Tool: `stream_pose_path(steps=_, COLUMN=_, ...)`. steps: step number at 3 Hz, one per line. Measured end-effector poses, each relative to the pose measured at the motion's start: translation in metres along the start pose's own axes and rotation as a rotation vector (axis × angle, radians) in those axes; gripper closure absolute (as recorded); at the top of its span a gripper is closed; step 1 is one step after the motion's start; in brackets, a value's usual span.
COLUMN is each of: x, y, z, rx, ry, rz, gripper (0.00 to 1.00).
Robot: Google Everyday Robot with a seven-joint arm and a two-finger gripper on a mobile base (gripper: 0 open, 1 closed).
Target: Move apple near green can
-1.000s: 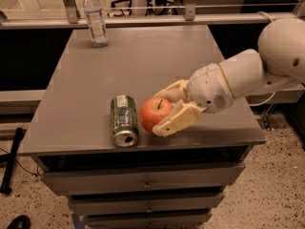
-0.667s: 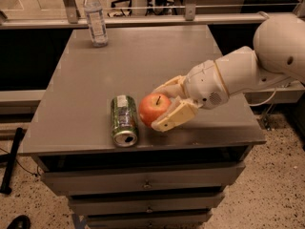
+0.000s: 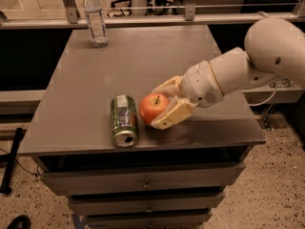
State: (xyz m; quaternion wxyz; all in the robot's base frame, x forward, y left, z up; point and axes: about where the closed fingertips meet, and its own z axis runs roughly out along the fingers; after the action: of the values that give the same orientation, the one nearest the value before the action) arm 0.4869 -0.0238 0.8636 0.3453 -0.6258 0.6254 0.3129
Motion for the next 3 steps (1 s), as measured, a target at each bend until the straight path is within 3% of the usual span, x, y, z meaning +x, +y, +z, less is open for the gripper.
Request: stream_pose_path(steps=3, x=0.0107, y=-0.0051, z=0.0102, rx=-0.02, ry=0.005, rz=0.01, gripper=0.13)
